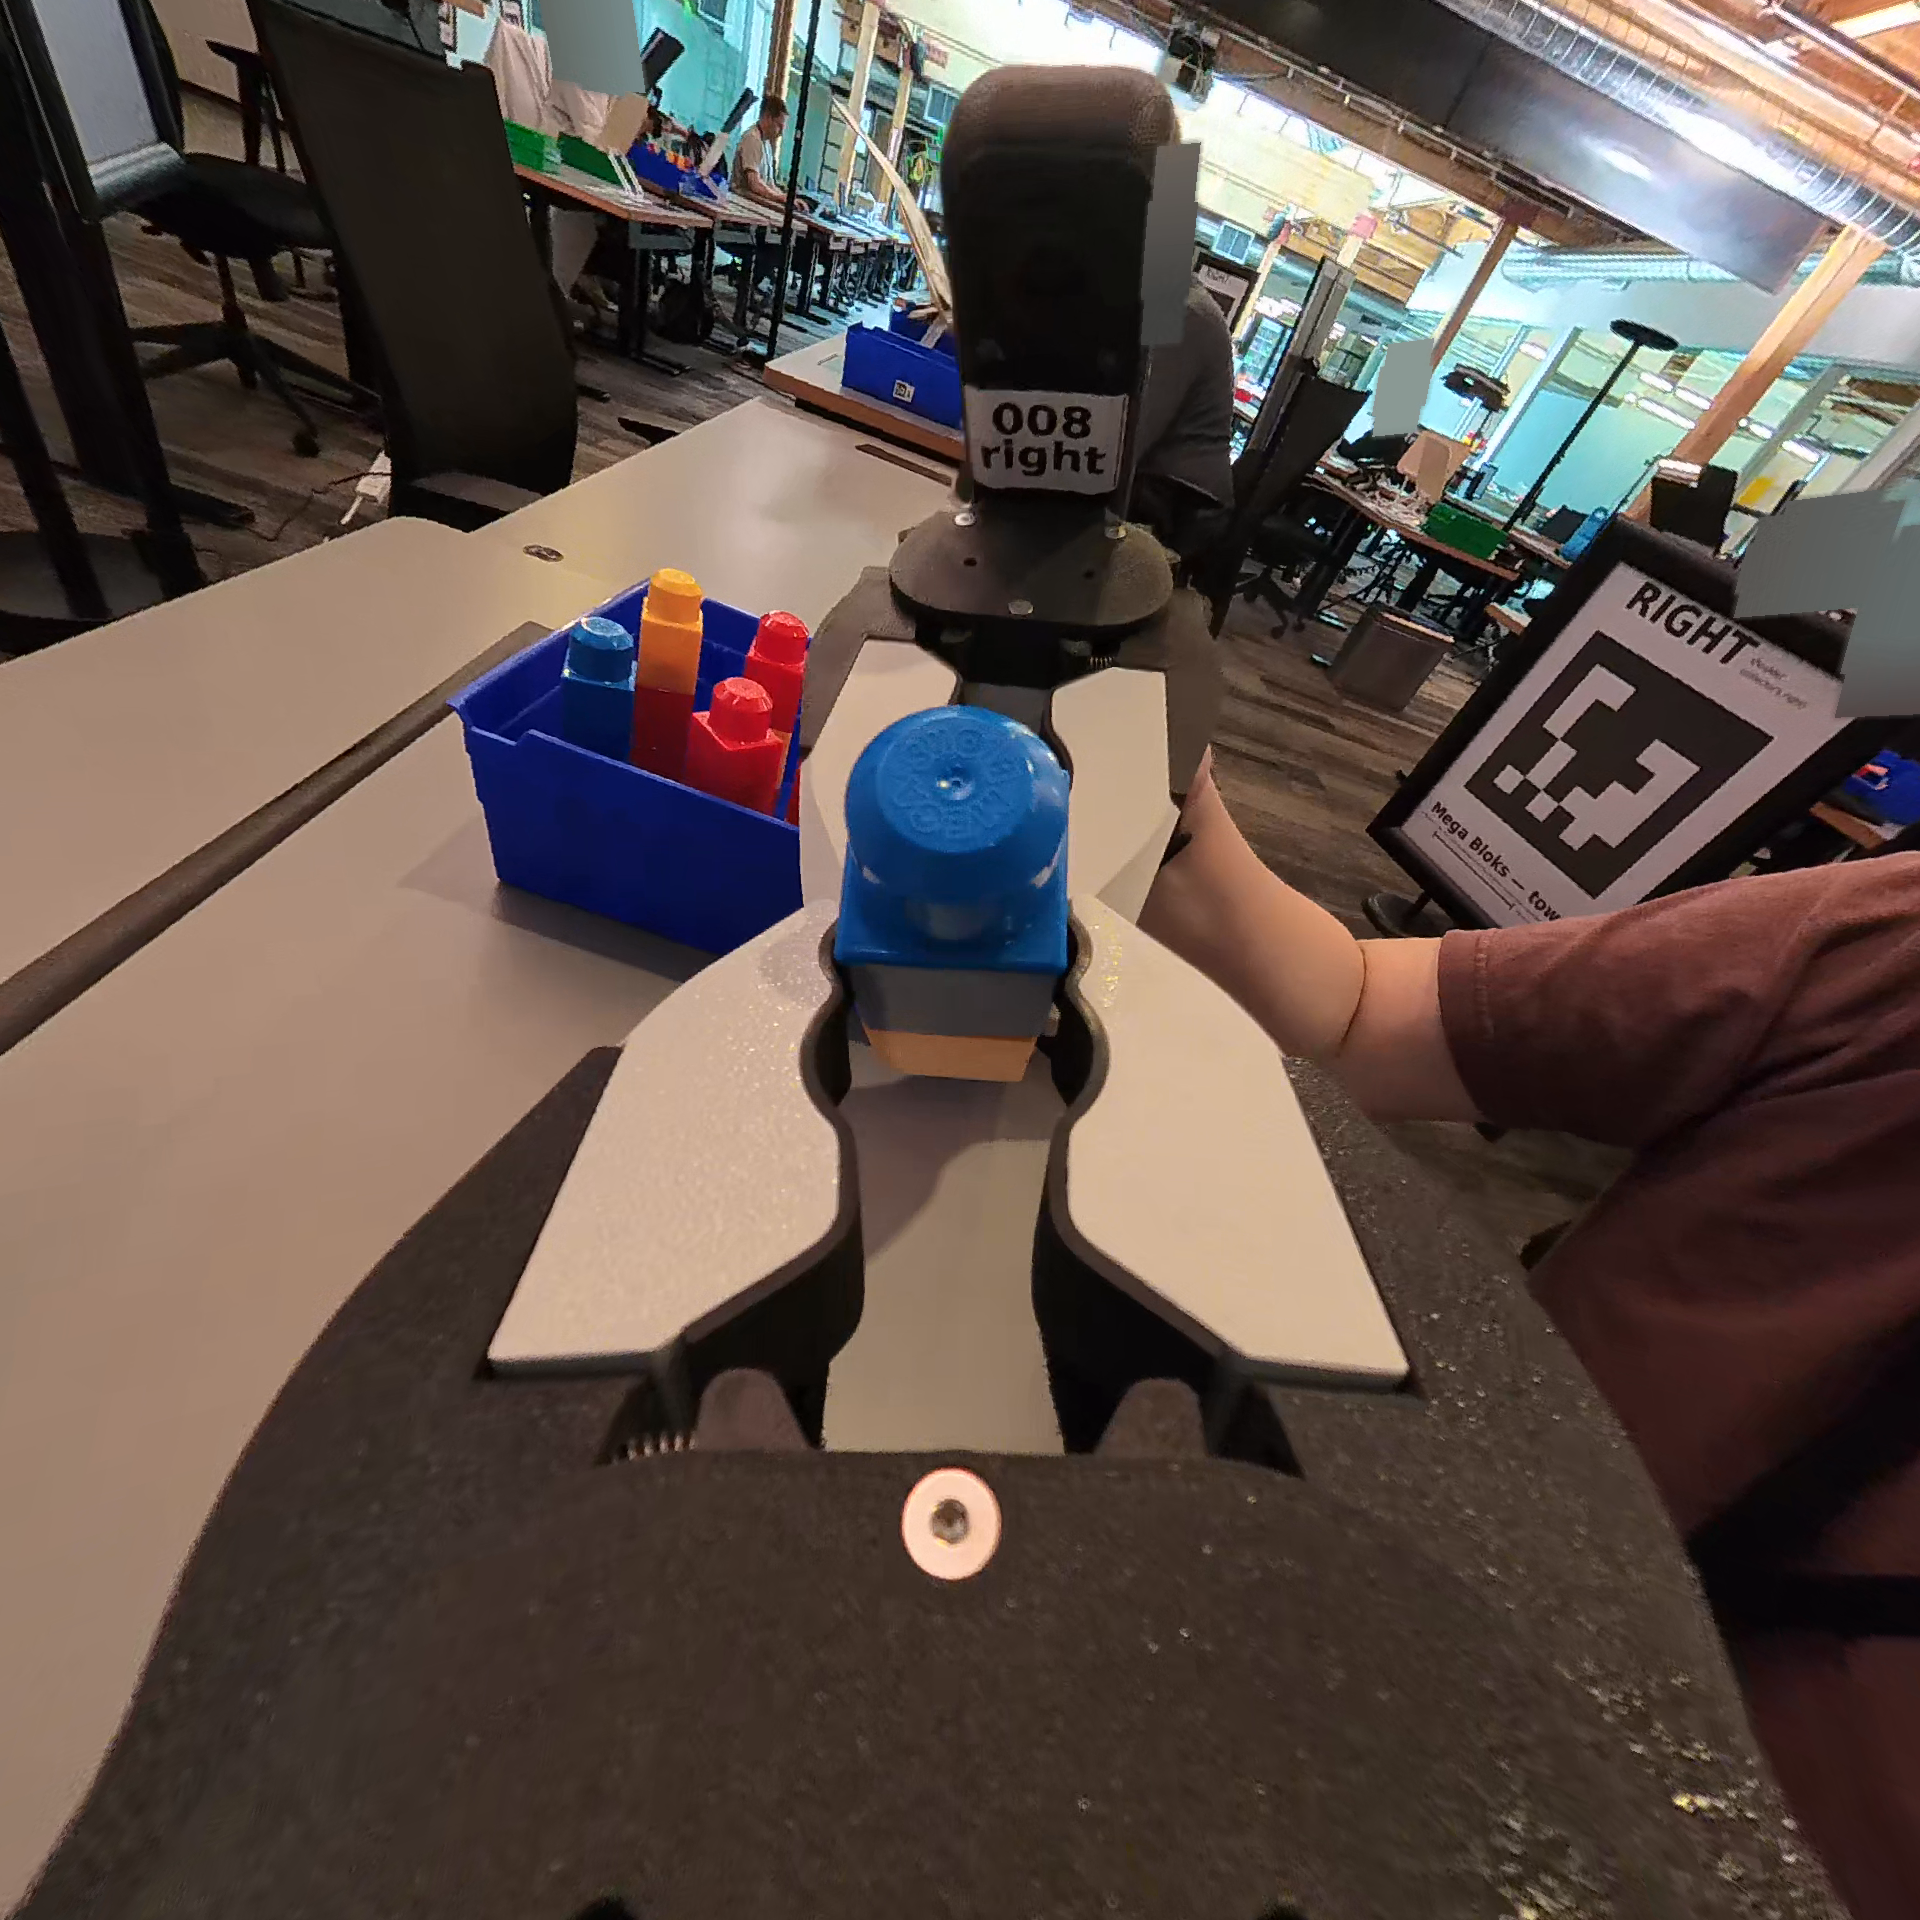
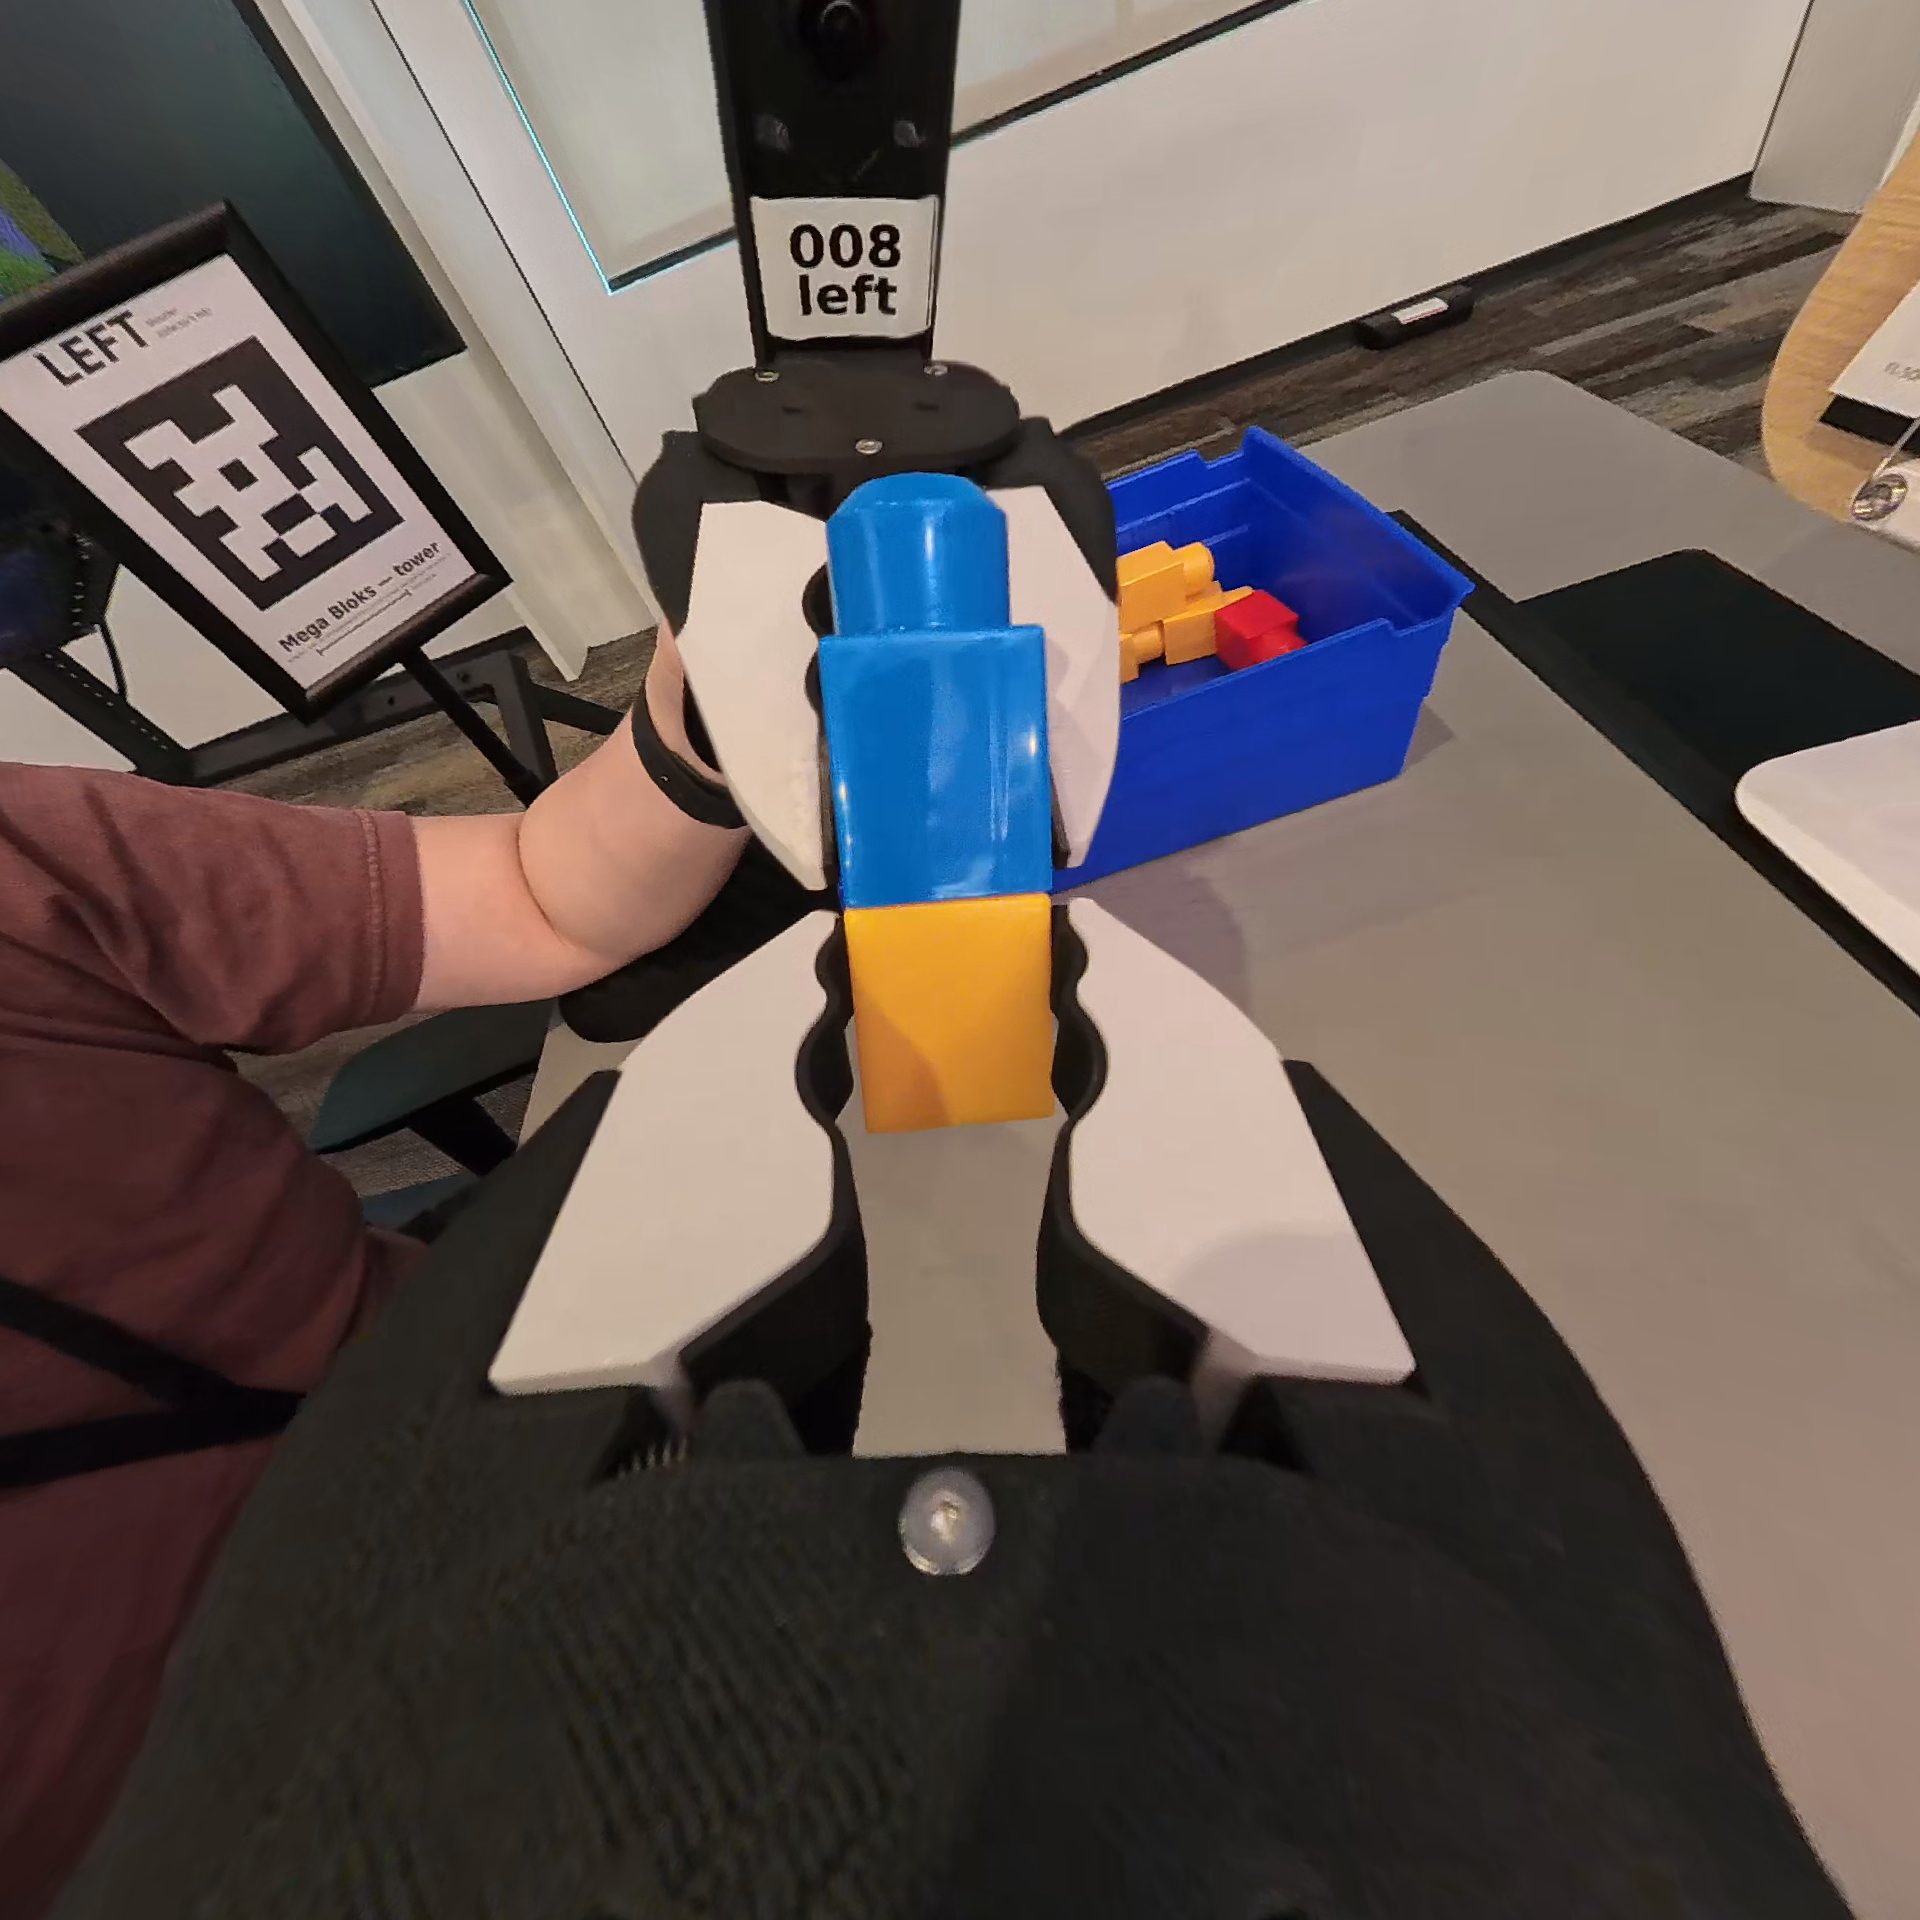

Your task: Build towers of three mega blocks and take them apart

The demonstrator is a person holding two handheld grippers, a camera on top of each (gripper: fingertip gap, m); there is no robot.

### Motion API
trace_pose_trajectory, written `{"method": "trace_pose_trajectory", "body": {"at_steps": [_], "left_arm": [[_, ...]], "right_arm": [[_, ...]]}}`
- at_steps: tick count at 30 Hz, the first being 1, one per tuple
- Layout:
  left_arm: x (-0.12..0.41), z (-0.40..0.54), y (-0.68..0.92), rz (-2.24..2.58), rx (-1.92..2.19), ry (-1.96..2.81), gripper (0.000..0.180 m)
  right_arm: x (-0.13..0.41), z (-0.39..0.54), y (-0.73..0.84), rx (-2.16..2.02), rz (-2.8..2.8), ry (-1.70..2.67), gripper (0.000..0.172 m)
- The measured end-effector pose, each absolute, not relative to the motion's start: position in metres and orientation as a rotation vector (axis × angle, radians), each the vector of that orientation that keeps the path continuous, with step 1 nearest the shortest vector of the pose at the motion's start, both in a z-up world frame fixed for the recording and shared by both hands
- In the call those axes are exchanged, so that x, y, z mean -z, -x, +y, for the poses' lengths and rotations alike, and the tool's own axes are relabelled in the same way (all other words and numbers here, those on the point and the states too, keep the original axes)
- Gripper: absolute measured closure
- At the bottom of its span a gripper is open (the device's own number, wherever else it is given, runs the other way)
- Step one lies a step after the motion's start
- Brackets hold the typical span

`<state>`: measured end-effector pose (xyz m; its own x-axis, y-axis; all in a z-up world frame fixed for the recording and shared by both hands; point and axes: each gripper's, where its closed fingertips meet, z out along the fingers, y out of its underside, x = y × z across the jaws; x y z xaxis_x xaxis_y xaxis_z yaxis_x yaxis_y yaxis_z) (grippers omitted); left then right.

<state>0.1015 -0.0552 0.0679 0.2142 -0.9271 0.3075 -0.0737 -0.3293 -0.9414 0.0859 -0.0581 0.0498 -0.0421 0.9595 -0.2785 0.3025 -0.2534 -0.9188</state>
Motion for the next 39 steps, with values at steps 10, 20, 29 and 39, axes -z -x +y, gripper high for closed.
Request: {"method": "trace_pose_trajectory", "body": {"at_steps": [10, 20, 29, 39], "left_arm": [[-0.07, -0.053, -0.097, 0.946, 1.218, 1.638, 0.145], [-0.067, -0.054, -0.095, 0.962, 1.221, 1.654, 0.145], [-0.067, -0.06, -0.095, 1.008, 1.23, 1.646, 0.145], [-0.071, -0.056, -0.094, 0.959, 1.224, 1.646, 0.145]], "right_arm": [[-0.047, -0.058, -0.083, -1.388, -1.339, 1.6, 0.134], [-0.04, -0.062, -0.084, -1.388, -1.394, 1.635, 0.136], [-0.038, -0.069, -0.081, -1.462, -1.433, 1.611, 0.137], [-0.042, -0.067, -0.08, -1.484, -1.397, 1.595, 0.136]]}}
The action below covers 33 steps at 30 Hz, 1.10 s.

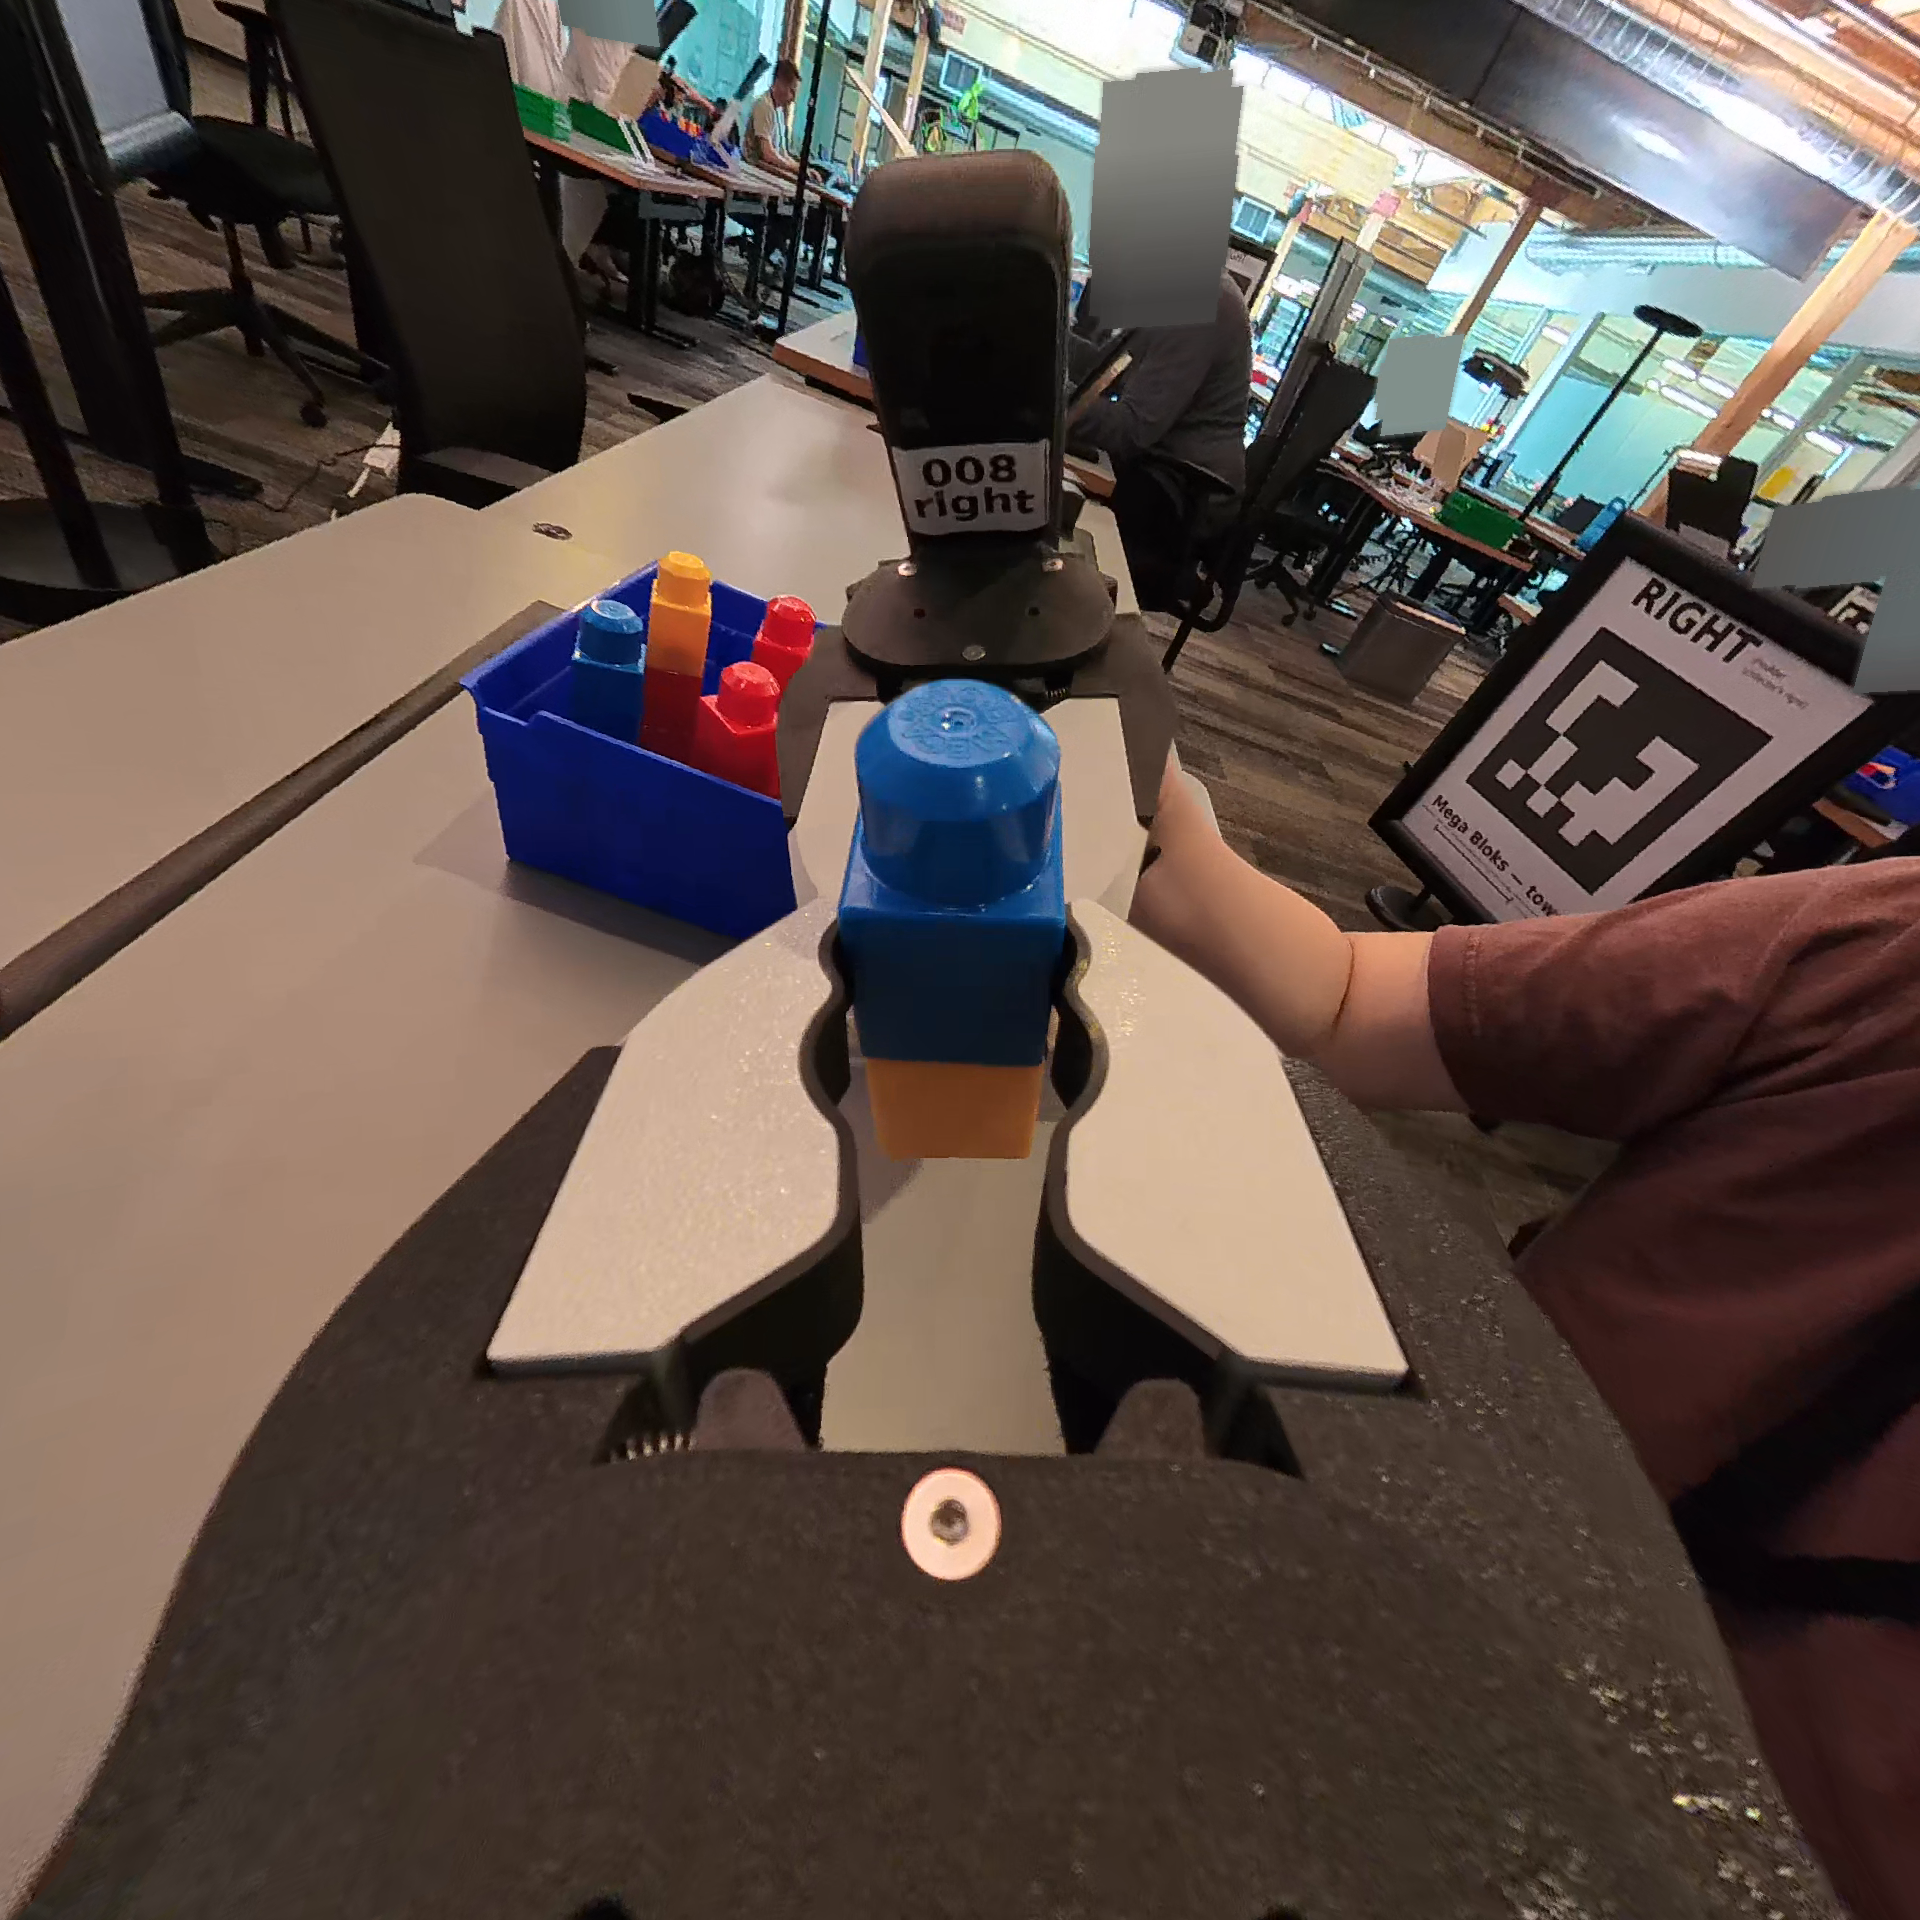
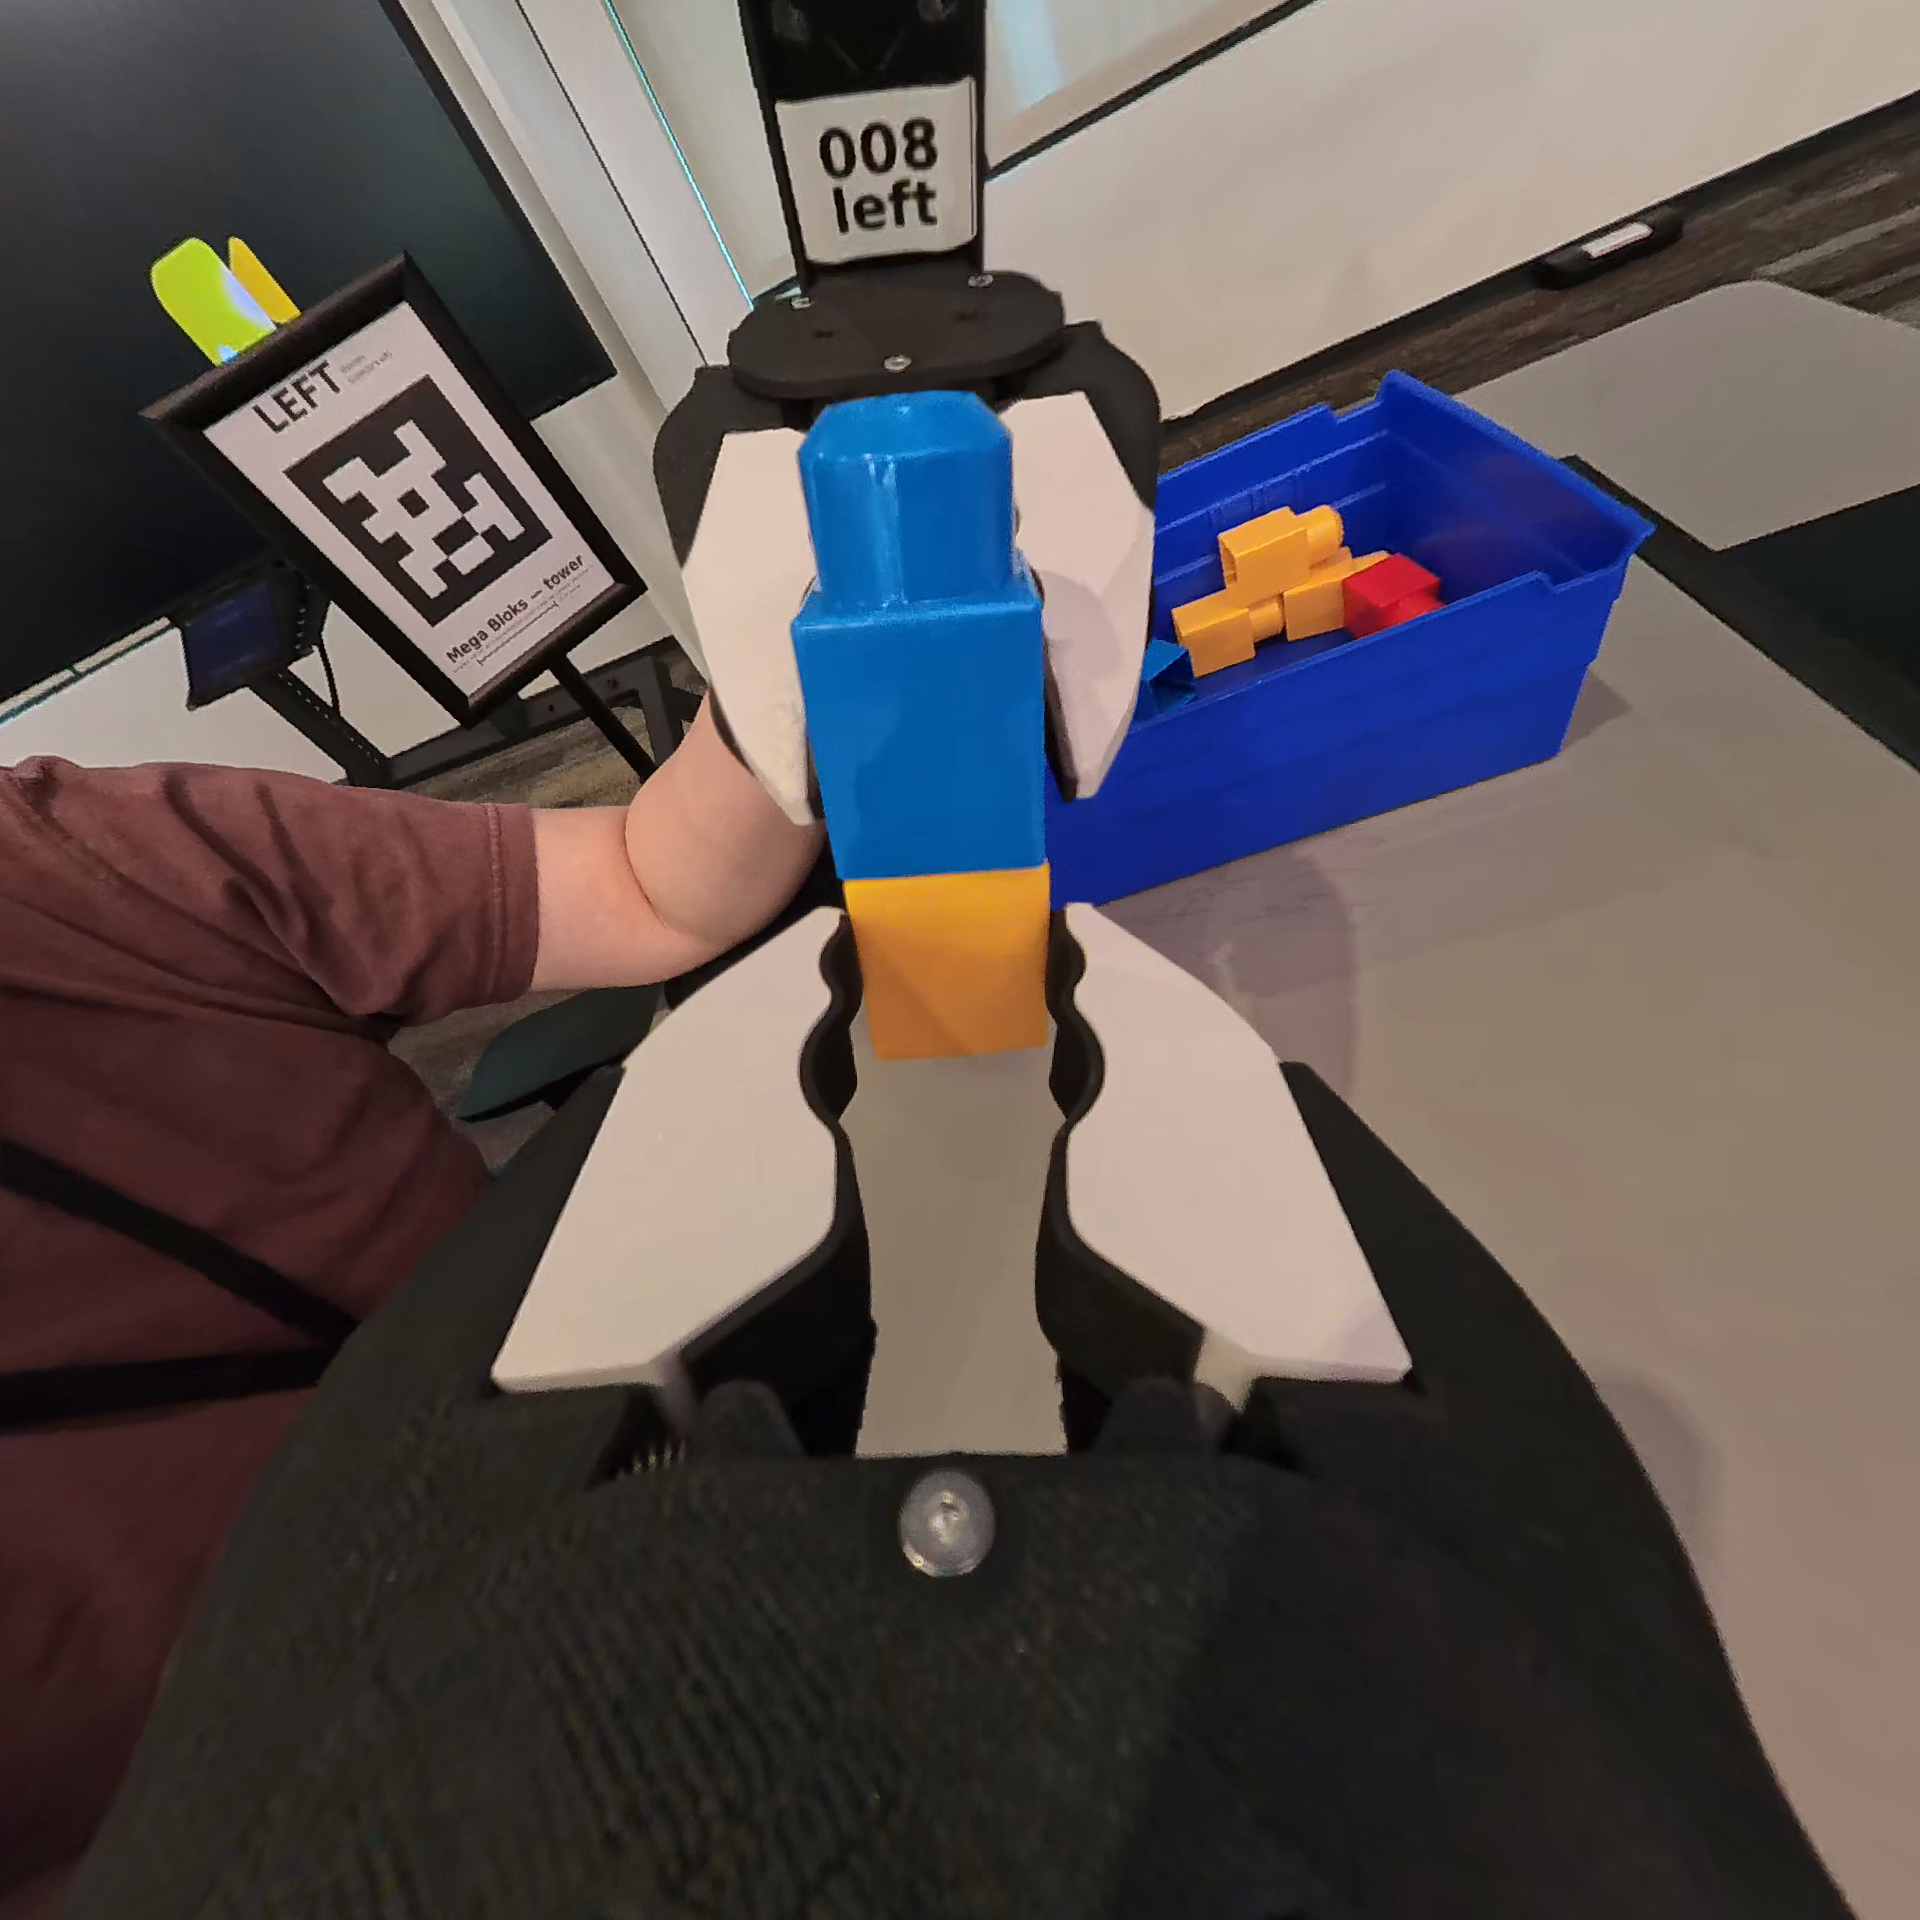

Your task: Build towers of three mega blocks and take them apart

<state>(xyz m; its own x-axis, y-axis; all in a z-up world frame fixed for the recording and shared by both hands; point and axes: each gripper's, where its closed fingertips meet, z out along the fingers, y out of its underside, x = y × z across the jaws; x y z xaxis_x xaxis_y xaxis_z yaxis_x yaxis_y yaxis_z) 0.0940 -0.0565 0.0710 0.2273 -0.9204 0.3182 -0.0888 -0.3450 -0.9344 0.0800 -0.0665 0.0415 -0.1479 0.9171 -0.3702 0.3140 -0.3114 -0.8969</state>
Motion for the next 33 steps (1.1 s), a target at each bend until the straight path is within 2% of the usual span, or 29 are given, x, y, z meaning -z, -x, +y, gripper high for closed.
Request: {"method": "trace_pose_trajectory", "body": {"at_steps": [15, 16, 17, 18, 20, 26, 28, 31, 33], "left_arm": [[-0.072, -0.053, -0.089, 0.917, 1.225, 1.688, 0.145], [-0.077, -0.053, -0.085, 0.906, 1.23, 1.67, 0.141], [-0.084, -0.049, -0.08, 0.878, 1.207, 1.646, 0.126], [-0.088, -0.045, -0.072, 0.859, 1.16, 1.62, 0.123], [-0.093, -0.043, -0.065, 0.84, 1.094, 1.575, 0.126], [-0.084, -0.053, -0.097, 0.884, 1.167, 1.569, 0.11], [-0.085, -0.053, -0.103, 0.872, 1.169, 1.539, 0.112], [-0.072, -0.053, -0.106, 0.948, 1.056, 1.579, 0.131], [-0.069, -0.052, -0.105, 0.973, 0.999, 1.58, 0.135]], "right_arm": [[-0.046, -0.062, -0.077, -1.513, -1.338, 1.584, 0.136], [-0.05, -0.062, -0.077, -1.554, -1.32, 1.56, 0.136], [-0.054, -0.06, -0.079, -1.582, -1.297, 1.533, 0.136], [-0.058, -0.056, -0.081, -1.595, -1.262, 1.501, 0.136], [-0.073, -0.05, -0.088, -1.666, -1.18, 1.403, 0.137], [-0.09, -0.047, -0.092, -1.707, -1.098, 1.235, 0.137], [-0.089, -0.051, -0.089, -1.717, -1.112, 1.221, 0.137], [-0.087, -0.053, -0.085, -1.731, -1.114, 1.207, 0.137], [-0.086, -0.054, -0.084, -1.744, -1.119, 1.203, 0.137]]}}
